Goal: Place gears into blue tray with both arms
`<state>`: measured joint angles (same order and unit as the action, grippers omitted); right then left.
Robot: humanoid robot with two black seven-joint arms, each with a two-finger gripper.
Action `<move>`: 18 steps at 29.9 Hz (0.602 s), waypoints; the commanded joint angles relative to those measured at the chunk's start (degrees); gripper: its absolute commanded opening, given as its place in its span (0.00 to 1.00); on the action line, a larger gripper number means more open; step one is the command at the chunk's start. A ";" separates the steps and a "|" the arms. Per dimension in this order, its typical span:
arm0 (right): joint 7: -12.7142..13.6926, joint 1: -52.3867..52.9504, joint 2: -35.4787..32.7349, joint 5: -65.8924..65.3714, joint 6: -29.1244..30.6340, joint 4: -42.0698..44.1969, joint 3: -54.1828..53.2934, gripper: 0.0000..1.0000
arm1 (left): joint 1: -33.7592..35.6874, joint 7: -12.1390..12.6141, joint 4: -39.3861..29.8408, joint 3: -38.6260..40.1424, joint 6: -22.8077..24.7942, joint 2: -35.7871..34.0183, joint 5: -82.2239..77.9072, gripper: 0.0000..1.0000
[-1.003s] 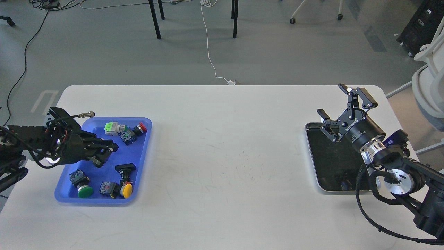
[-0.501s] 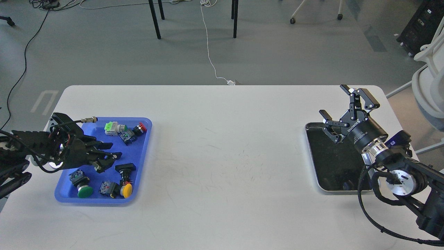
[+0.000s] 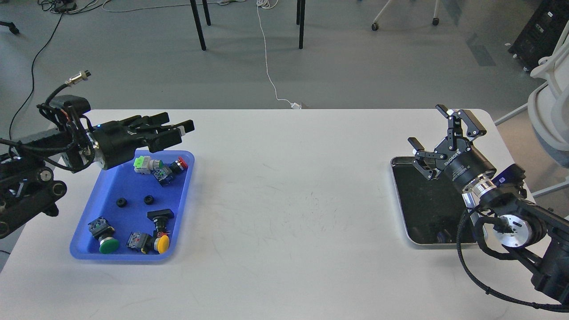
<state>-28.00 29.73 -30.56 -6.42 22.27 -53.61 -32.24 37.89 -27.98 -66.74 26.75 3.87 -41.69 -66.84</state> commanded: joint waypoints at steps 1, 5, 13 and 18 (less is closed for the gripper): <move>0.00 0.15 0.06 0.00 0.15 0.08 0.07 0.99 | -3.34 -0.02 -0.05 1.45 -0.09 4.59 21.89 0.98; 0.00 0.51 0.15 0.00 0.41 0.26 -0.02 0.99 | -10.10 -0.02 0.03 9.61 -0.09 11.00 27.03 0.98; 0.00 -0.55 0.33 0.00 0.23 0.17 0.24 0.99 | -23.47 7.14 0.12 32.38 5.53 25.25 27.55 0.98; 0.00 -0.90 0.33 0.00 0.41 -0.27 0.16 0.99 | -24.00 7.23 0.56 33.54 6.77 25.87 27.55 0.98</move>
<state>-28.00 28.99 -30.24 -6.42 22.58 -53.75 -31.99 14.39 -21.02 -66.31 59.68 10.21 -16.22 -39.30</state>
